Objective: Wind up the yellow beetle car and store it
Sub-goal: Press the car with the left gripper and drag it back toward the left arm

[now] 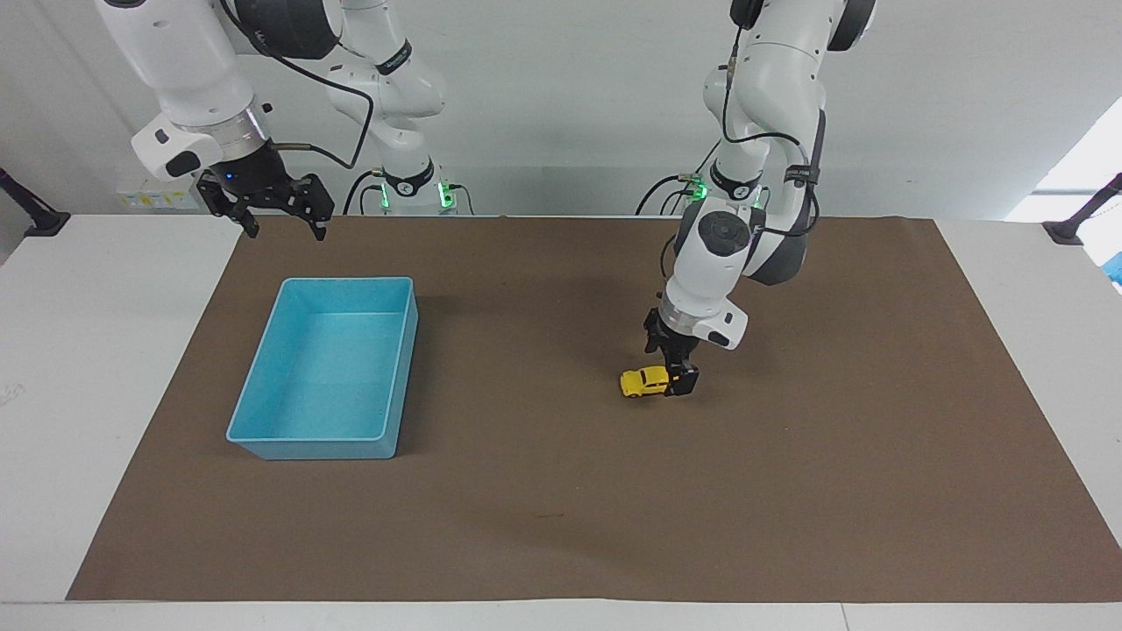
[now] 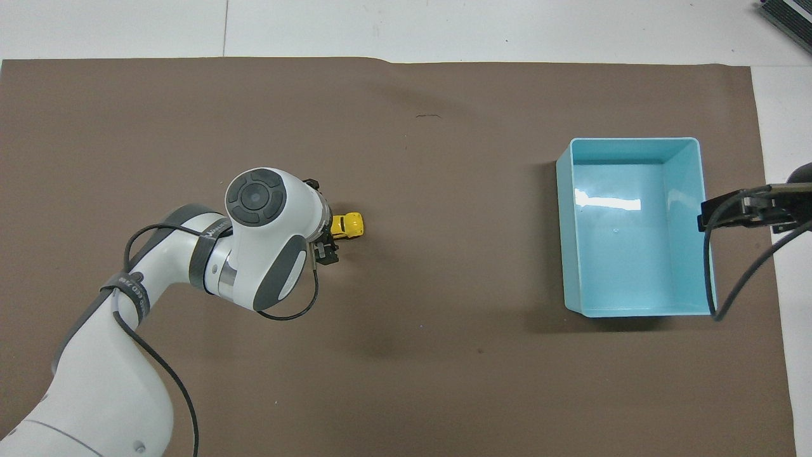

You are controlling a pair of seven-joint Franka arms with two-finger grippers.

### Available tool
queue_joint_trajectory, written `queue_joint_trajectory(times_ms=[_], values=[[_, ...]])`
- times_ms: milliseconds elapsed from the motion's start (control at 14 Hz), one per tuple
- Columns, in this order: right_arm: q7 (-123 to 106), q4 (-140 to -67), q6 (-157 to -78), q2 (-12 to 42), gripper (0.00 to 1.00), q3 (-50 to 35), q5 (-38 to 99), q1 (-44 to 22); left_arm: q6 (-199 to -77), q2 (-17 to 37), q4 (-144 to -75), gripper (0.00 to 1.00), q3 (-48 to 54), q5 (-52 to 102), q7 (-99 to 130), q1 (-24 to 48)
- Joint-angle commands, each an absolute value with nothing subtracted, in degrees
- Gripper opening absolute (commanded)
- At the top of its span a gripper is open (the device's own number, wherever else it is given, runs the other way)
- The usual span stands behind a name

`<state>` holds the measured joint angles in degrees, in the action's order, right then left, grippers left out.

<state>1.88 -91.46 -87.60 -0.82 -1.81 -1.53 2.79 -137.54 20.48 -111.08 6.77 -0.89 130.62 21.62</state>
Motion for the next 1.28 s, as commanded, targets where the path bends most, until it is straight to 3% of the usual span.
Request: queue_joint_trajectory(times_ms=[0, 71, 142, 285, 427, 499, 1211], values=[[0.09, -92.29, -87.01, -1.85, 1.0, -1.93, -0.44, 3.16, -138.17, 20.65, -110.92, 1.0, 6.15, -3.87, 133.86, 22.5], [0.09, -92.29, -87.01, -1.85, 1.0, -1.93, -0.35, 3.16, -137.64, 20.65, -110.74, 1.0, 6.15, -4.22, 133.68, 22.5], [0.09, -92.29, -87.1, -1.93, 1.0, -1.93, -0.35, 3.16, -137.64, 20.65, -110.74, 0.93, 6.15, -4.22, 133.59, 22.5], [0.09, -92.29, -87.1, -1.85, 1.0, -1.93, -0.35, 3.16, -137.64, 20.65, -110.65, 0.56, 6.15, -4.31, 133.33, 22.67], [0.09, -92.29, -87.1, -1.85, 1.0, -1.93, -0.35, 3.16, -137.64, 20.65, -110.74, 0.06, 6.24, -4.39, 132.46, 22.68], [0.09, -92.29, -87.1, -1.85, 1.0, -1.93, -0.35, 3.16, -137.64, 20.74, -110.83, 0.0, 6.33, -4.48, 130.01, 22.94], [0.09, -92.29, -87.1, -1.85, 1.0, -1.93, -0.35, 3.16, -136.06, 20.48, -112.24, 0.0, 6.5, -4.22, 121.12, 20.75]])
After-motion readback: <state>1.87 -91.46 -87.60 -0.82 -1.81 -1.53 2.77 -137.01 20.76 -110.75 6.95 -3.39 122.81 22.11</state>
